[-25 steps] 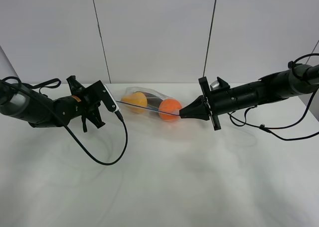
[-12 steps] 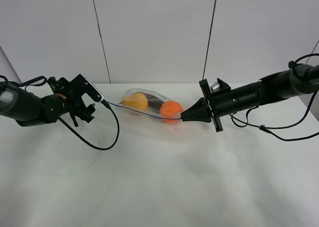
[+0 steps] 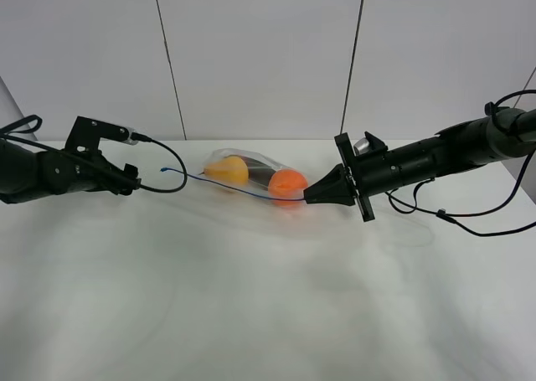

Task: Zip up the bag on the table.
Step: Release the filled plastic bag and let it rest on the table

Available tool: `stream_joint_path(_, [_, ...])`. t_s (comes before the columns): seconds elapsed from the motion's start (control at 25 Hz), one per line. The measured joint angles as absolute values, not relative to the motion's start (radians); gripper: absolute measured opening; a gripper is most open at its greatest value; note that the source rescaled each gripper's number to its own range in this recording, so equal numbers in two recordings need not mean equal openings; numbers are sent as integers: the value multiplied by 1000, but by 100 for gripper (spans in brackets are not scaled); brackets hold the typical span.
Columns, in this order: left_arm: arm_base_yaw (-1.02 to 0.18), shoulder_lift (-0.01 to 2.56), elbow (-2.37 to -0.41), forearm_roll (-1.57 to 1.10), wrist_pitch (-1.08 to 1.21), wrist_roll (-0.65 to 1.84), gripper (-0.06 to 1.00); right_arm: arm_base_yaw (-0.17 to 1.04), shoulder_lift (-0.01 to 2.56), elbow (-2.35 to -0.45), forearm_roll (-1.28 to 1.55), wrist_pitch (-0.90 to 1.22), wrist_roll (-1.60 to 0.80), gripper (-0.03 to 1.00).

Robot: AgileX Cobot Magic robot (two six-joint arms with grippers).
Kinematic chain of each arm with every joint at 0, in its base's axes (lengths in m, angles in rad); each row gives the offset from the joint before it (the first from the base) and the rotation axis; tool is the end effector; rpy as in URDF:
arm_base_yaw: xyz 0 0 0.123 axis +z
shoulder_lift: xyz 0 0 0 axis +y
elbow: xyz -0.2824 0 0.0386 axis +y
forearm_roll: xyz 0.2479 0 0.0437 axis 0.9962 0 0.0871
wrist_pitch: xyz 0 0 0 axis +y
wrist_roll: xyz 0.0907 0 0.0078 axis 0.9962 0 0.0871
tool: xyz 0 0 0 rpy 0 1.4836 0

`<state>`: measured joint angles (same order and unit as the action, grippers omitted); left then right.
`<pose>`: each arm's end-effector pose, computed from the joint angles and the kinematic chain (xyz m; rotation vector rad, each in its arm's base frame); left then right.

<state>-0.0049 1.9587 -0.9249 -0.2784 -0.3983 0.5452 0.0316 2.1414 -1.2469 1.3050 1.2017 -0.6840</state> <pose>0.3835 0.0078 0.1308 0.2496 2.1277 0.2798 0.3780 0.0940 0.1348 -0.1379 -2.6500 -1.6753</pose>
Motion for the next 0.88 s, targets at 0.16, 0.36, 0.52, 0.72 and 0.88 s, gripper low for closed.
stream_joint_path(0.16, [18, 1909, -1019, -280, -110, 452, 100, 32, 2141, -1247, 1305, 1202, -683, 0])
stream_joint_path(0.36, [41, 1896, -1195, -271, 416, 349, 100, 32, 2141, -1247, 1305, 1202, -683, 0])
stream_joint_path(0.52, [41, 1896, -1330, -234, 770, 220, 100, 32, 2141, -1247, 1305, 1202, -683, 0])
stream_joint_path(0.72, [41, 1895, -1445, -124, 1069, 75, 100, 32, 2141, -1247, 1305, 1202, -683, 0])
stream_joint_path(0.88, [41, 1888, -1459, -75, 1186, 51, 100, 32, 2141, -1247, 1305, 1202, -683, 0])
